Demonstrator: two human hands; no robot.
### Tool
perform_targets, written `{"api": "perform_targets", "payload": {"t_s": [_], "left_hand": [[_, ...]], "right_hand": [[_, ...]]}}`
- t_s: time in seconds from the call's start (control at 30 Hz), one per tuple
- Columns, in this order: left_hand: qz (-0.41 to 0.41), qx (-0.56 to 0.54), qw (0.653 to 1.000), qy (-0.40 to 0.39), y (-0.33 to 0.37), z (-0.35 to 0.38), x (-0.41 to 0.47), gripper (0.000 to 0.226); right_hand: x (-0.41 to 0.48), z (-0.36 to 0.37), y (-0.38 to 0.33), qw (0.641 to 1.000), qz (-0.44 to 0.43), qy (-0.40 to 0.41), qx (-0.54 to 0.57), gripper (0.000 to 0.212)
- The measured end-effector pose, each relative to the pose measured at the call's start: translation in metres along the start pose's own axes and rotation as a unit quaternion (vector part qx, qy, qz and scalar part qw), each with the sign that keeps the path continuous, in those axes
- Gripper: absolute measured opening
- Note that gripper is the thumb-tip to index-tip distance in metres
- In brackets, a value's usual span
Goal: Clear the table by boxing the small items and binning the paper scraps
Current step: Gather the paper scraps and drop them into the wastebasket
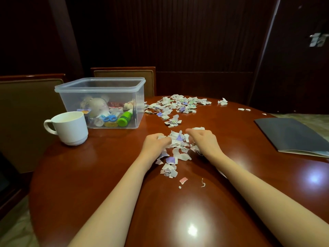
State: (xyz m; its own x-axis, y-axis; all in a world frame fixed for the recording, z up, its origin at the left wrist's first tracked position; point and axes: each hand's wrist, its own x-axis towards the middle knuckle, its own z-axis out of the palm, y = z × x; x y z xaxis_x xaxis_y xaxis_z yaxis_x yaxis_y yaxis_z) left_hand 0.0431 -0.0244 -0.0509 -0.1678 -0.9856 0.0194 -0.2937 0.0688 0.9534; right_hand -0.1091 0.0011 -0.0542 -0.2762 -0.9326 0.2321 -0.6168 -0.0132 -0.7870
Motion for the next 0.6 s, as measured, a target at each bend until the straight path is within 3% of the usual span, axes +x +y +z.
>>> {"api": "perform_targets", "payload": {"t_s": [0.07,0.27,0.37,0.5,0.6], "left_hand": [[-0.014,0.013,1.0,-0.021,-0.001,-0.001,-0.003,0.036],[-0.024,-0.025,0.999,-0.032,-0.002,-0.003,0.001,0.026],[0.041,0.069,0.997,0.02,-0.001,-0.005,0.004,0.023],[0.096,0.209,0.972,0.052,-0.01,-0.009,0.005,0.014],[0.098,0.327,0.94,0.017,-0.018,-0.006,0.011,0.046]], "right_hand": [[-0.003,0.002,0.001,0.999,-0.02,0.003,-0.04,0.048],[-0.005,0.001,0.004,0.98,-0.061,0.014,-0.187,0.038],[-0.004,-0.005,0.006,0.971,-0.063,0.051,-0.225,0.032],[0.005,-0.01,0.016,0.966,-0.042,0.077,-0.245,0.042],[0.017,-0.008,0.021,0.955,0.019,0.048,-0.292,0.06]]}}
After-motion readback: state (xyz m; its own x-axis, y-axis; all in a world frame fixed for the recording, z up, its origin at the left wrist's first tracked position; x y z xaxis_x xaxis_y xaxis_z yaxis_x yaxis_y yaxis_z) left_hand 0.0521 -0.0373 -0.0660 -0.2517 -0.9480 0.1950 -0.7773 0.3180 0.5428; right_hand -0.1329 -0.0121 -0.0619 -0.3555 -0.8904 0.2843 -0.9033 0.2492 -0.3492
